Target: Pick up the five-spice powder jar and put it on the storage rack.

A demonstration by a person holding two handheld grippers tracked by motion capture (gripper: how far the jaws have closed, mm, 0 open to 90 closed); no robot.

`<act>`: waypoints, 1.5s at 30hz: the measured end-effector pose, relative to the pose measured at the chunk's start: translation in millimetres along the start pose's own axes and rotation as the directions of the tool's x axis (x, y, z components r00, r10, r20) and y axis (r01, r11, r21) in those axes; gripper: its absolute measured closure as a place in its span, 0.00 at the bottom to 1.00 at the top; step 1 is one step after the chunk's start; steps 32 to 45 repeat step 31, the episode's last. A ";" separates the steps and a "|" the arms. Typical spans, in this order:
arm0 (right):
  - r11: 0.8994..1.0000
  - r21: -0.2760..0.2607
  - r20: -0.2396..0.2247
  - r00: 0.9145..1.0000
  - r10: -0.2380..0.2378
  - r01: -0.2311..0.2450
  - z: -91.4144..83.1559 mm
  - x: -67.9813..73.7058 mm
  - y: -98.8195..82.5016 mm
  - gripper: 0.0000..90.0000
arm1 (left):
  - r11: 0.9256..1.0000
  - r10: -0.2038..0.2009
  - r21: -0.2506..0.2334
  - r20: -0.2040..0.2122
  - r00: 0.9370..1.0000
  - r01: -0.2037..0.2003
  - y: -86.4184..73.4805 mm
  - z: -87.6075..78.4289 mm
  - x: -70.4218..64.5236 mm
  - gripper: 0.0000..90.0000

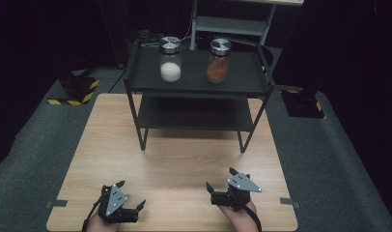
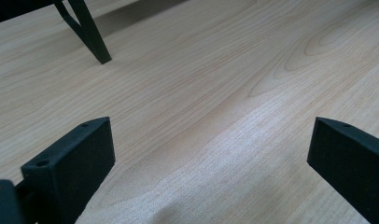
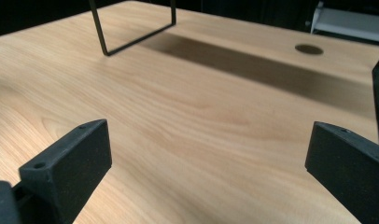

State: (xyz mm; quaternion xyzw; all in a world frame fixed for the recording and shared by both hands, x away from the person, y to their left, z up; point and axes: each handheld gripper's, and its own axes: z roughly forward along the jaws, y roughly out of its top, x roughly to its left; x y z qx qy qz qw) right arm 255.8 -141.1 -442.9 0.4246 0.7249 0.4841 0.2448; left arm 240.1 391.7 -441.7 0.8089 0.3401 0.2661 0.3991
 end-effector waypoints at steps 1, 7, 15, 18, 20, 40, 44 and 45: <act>1.000 0.006 0.001 1.000 0.001 -0.001 0.6 0.1 -1.8 0.00 | 1.000 0.000 0.000 0.000 1.000 0.000 0.0 0.0 0.1 0.01; 1.000 0.025 0.007 1.000 -0.018 0.018 1.7 0.6 -12.1 0.00 | 1.000 0.003 0.000 0.009 1.000 -0.003 0.0 0.0 1.3 0.01; 0.998 0.049 0.043 0.998 -0.043 0.041 1.2 6.9 -26.7 0.00 | 0.999 0.017 0.027 0.033 0.999 -0.018 5.1 2.9 4.4 0.02; 0.997 0.047 0.042 0.997 -0.070 0.068 -1.6 8.2 -28.5 0.00 | 0.999 0.030 0.032 0.036 0.999 -0.031 6.0 3.4 3.2 0.02; 0.996 0.036 0.041 0.996 -0.084 0.082 -3.5 9.2 -31.0 0.00 | 0.999 0.042 0.031 0.039 0.998 -0.043 5.9 3.6 2.6 0.02; 0.998 0.022 0.027 0.998 -0.055 0.054 -7.3 5.2 -34.1 0.00 | 0.993 0.109 0.045 0.018 0.994 -0.110 8.4 4.4 -8.4 0.02; 0.998 0.022 0.027 0.998 -0.055 0.054 -7.3 5.2 -34.1 0.00 | 0.993 0.109 0.045 0.018 0.994 -0.110 8.4 4.4 -8.4 0.02; 0.998 0.022 0.027 0.998 -0.055 0.054 -7.3 5.2 -34.1 0.00 | 0.993 0.109 0.045 0.018 0.994 -0.110 8.4 4.4 -8.4 0.02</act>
